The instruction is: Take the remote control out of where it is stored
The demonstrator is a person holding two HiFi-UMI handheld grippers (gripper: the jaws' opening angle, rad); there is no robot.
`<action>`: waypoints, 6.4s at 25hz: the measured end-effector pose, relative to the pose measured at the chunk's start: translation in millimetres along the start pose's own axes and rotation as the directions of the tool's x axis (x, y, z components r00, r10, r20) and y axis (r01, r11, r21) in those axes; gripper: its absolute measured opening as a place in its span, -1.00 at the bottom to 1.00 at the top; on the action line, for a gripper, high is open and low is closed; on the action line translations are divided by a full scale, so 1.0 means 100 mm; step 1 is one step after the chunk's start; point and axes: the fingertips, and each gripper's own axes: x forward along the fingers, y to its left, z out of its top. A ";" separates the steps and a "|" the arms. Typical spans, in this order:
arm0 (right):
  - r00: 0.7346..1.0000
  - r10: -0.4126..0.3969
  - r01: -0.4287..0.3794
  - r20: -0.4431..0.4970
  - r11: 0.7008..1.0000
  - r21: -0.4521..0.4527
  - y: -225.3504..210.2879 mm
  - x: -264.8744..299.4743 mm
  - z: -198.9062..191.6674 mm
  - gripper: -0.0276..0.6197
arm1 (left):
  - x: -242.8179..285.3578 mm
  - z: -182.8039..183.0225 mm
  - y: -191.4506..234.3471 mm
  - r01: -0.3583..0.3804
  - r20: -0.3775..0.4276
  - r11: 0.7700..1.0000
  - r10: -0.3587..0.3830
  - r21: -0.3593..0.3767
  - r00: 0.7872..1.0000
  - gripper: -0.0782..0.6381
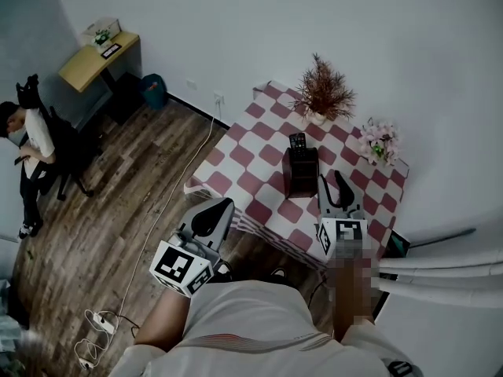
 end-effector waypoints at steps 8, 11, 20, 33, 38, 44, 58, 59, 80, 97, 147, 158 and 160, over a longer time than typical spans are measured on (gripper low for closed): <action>0.991 -0.049 0.057 -0.123 0.996 0.063 0.07 0.83 -0.35 -0.33 | -0.14 -0.19 0.25 -0.075 -0.038 0.997 0.073 -0.029 0.997 -0.76; 0.984 -0.058 0.066 -0.171 0.997 0.040 0.09 1.09 -0.49 -0.27 | -0.18 -0.26 0.33 -0.091 -0.052 0.995 0.088 -0.044 0.995 -0.76; 0.947 -0.107 0.104 -0.303 0.994 -0.024 0.05 1.67 -0.91 -0.18 | -0.33 -0.44 0.60 -0.146 -0.089 0.986 0.139 -0.076 0.986 -0.76; 0.907 -0.156 0.152 -0.392 0.988 -0.042 0.08 1.78 -1.14 -0.23 | -0.26 -0.48 0.69 -0.149 -0.106 0.985 0.139 -0.088 0.985 -0.76; 0.940 -0.162 0.162 -0.300 0.987 -0.026 0.03 1.64 -0.90 -0.23 | -0.17 -0.47 0.61 -0.123 -0.103 0.989 0.114 -0.082 0.988 -0.76; 0.975 -0.140 0.145 -0.171 0.989 0.018 -0.07 1.34 -0.34 -0.23 | -0.06 -0.42 0.48 -0.092 -0.098 0.993 0.085 -0.070 0.992 -0.76; 0.987 0.003 0.013 -0.159 0.995 0.100 -0.81 0.49 0.08 -0.24 | 0.36 -0.39 -0.10 0.015 -0.083 0.998 -0.021 -0.062 0.996 -0.76; 0.979 0.018 -0.001 -0.202 0.997 0.082 -0.87 0.48 -0.02 -0.24 | 0.39 -0.39 -0.13 0.019 -0.082 0.998 -0.024 -0.063 0.996 -0.76; 0.641 0.255 -0.222 -0.724 0.965 0.143 -1.05 0.95 -2.00 -0.24 | 0.76 -0.57 -0.17 -0.087 -0.113 0.992 0.077 -0.091 0.991 -0.76; 0.492 0.274 -0.249 -0.826 0.954 0.168 -0.86 1.49 -2.66 -0.24 | 0.68 -0.59 0.08 -0.183 -0.140 0.980 0.171 -0.082 0.975 -0.76; 0.998 -0.013 0.004 0.056 0.988 0.158 -0.11 -0.79 0.34 -0.88 | 0.36 0.13 -0.25 0.164 0.031 0.986 -0.165 0.016 0.986 -0.76; 0.998 0.006 -0.016 0.063 0.986 0.166 -0.14 -0.80 0.36 -0.88 | 0.42 0.16 -0.36 0.179 0.034 0.984 -0.180 0.022 0.983 -0.76; 0.998 0.009 -0.020 0.064 0.986 0.166 -0.16 -0.81 0.36 -0.88 | 0.43 0.16 -0.40 0.180 0.034 0.983 -0.181 0.025 0.983 -0.76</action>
